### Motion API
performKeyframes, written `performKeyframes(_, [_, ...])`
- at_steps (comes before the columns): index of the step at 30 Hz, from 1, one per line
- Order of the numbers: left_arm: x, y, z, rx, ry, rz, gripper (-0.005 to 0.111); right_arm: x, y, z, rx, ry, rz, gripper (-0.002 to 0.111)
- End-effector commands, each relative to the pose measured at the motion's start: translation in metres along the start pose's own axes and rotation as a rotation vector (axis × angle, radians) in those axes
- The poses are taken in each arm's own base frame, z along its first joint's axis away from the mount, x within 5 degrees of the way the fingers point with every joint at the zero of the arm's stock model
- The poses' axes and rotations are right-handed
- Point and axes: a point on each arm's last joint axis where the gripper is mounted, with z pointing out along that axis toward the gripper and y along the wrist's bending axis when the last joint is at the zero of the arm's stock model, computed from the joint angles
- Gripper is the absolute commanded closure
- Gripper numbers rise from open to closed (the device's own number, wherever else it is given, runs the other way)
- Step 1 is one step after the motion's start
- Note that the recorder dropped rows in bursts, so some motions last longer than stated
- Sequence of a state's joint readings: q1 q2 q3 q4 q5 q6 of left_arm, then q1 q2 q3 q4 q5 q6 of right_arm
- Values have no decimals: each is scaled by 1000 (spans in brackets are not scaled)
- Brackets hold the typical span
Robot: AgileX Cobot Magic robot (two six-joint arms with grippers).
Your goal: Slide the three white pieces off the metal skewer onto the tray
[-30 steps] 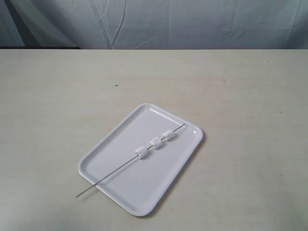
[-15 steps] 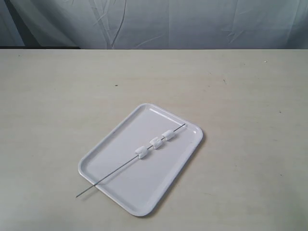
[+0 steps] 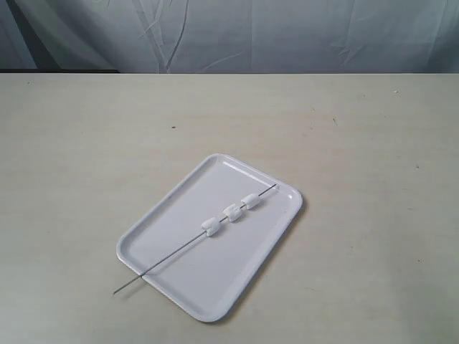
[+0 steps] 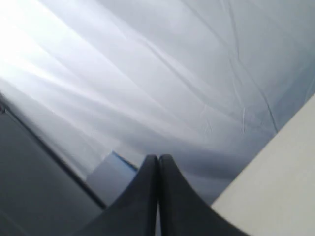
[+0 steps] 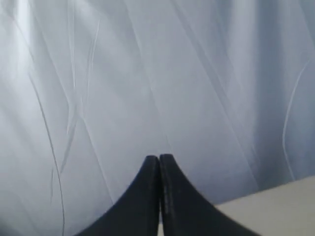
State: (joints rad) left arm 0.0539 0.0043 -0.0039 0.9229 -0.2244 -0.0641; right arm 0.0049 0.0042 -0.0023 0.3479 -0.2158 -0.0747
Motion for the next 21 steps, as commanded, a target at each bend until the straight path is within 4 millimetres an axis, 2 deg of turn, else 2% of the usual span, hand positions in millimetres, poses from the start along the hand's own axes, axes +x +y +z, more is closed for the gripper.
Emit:
performKeyframes(1, [-15, -2, -2, 16, -175, 0, 107, -12, -4, -1, 36, -140, 79, 109])
performKeyframes(6, [-25, -2, -4, 16, -288, -26, 107, -15, -4, -2, 40, -178, 79, 109])
performKeyframes(9, [-45, -3, -13, 38, -530, -55, 107, -18, -5, -2, 43, -207, 78, 109])
performKeyframes(10, [-48, -2, -14, 43, -562, -85, 107, -18, -5, -2, 43, -207, 78, 109])
performKeyframes(12, [-49, 1, -15, 110, -571, -426, 107, -19, -5, -3, 41, -222, 113, 109])
performKeyframes(13, [-46, 5, -13, 122, -540, -679, 107, -21, -5, -3, 39, -241, 141, 109])
performKeyframes(14, [-42, 8, -12, 118, -505, -848, 107, -22, -5, -3, 37, -254, 169, 109])
performKeyframes(15, [-39, 9, -10, 97, -472, -871, 107, -22, -5, -4, 36, -261, 180, 109])
performKeyframes(17, [-46, 19, -11, 60, -499, -827, 107, -22, -5, -3, 24, -252, 261, 109])
performKeyframes(21, [-52, 36, -12, -16, -542, -953, 107, -20, -5, -3, 16, -240, 307, 109])
